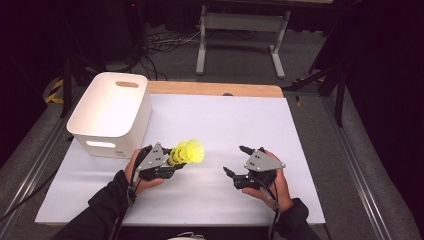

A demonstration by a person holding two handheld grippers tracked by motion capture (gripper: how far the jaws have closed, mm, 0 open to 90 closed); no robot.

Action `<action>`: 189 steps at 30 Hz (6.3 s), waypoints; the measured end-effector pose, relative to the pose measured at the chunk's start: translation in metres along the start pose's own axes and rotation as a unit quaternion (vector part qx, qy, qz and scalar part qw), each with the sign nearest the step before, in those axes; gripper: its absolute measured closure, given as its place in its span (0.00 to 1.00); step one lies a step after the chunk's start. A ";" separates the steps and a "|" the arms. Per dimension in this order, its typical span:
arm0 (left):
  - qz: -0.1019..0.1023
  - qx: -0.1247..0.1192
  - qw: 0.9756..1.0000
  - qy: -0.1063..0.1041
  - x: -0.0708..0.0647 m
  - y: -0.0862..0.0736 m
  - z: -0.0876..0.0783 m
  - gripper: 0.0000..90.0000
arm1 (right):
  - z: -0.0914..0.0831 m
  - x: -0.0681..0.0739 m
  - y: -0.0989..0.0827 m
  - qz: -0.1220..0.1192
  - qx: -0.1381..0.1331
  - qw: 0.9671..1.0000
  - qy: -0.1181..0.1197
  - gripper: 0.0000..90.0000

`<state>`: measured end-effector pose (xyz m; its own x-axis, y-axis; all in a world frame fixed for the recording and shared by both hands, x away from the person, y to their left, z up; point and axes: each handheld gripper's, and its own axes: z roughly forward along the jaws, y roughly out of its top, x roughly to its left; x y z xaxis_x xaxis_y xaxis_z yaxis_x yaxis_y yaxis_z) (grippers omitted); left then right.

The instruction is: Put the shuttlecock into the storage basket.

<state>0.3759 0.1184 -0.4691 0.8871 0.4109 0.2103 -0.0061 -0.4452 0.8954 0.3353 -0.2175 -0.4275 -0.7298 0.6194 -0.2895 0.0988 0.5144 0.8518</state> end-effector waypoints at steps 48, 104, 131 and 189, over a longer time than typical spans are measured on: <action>-0.013 -0.052 0.997 0.053 0.015 0.008 -0.052 0.60 | -0.010 -0.003 -0.042 0.038 0.001 0.999 -0.023 0.17; -0.037 -0.092 0.991 0.090 0.032 0.011 -0.087 0.58 | -0.006 -0.001 -0.044 0.027 0.009 0.999 -0.017 0.17; -0.043 -0.111 0.988 0.103 0.036 0.014 -0.100 0.59 | -0.006 -0.001 -0.043 0.026 0.006 1.000 -0.016 0.17; -0.055 -0.109 0.980 0.156 0.076 0.039 -0.148 0.58 | 0.001 0.001 -0.044 0.031 0.015 0.999 -0.010 0.17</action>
<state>0.3746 0.2495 -0.3601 0.7039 0.6853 0.1869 -0.0462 -0.2184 0.9748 0.3311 -0.2391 -0.4657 -0.7074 0.6626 -0.2461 0.1637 0.4923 0.8549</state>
